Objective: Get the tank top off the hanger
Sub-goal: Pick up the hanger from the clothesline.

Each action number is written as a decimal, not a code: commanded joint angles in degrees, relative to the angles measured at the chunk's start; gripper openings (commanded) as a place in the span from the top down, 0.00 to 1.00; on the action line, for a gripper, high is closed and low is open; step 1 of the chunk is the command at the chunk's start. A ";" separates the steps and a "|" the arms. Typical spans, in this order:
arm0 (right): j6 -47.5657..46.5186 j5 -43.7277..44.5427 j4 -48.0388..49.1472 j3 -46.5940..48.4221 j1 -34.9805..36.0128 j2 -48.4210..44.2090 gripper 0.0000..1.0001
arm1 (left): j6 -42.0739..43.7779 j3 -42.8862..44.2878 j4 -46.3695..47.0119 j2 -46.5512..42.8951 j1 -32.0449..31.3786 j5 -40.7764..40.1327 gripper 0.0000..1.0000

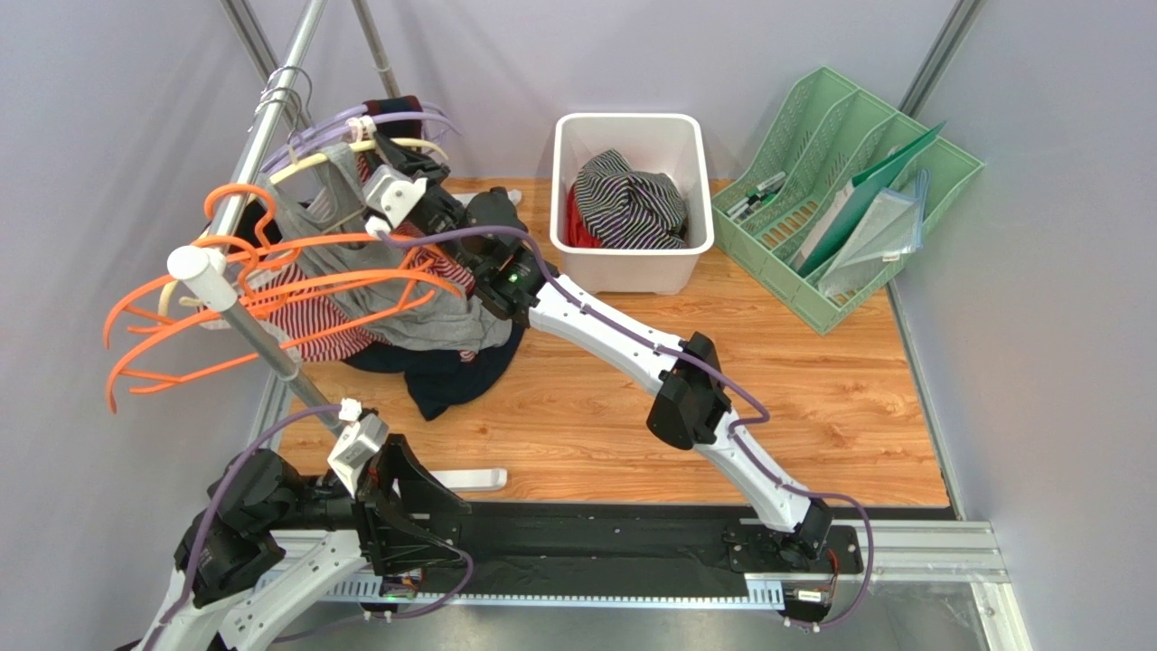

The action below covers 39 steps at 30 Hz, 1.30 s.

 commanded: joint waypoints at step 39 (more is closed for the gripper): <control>-12.64 9.22 5.73 -15.25 3.04 -18.25 1.00 | -0.46 4.06 -0.41 -6.43 -0.09 -0.19 0.27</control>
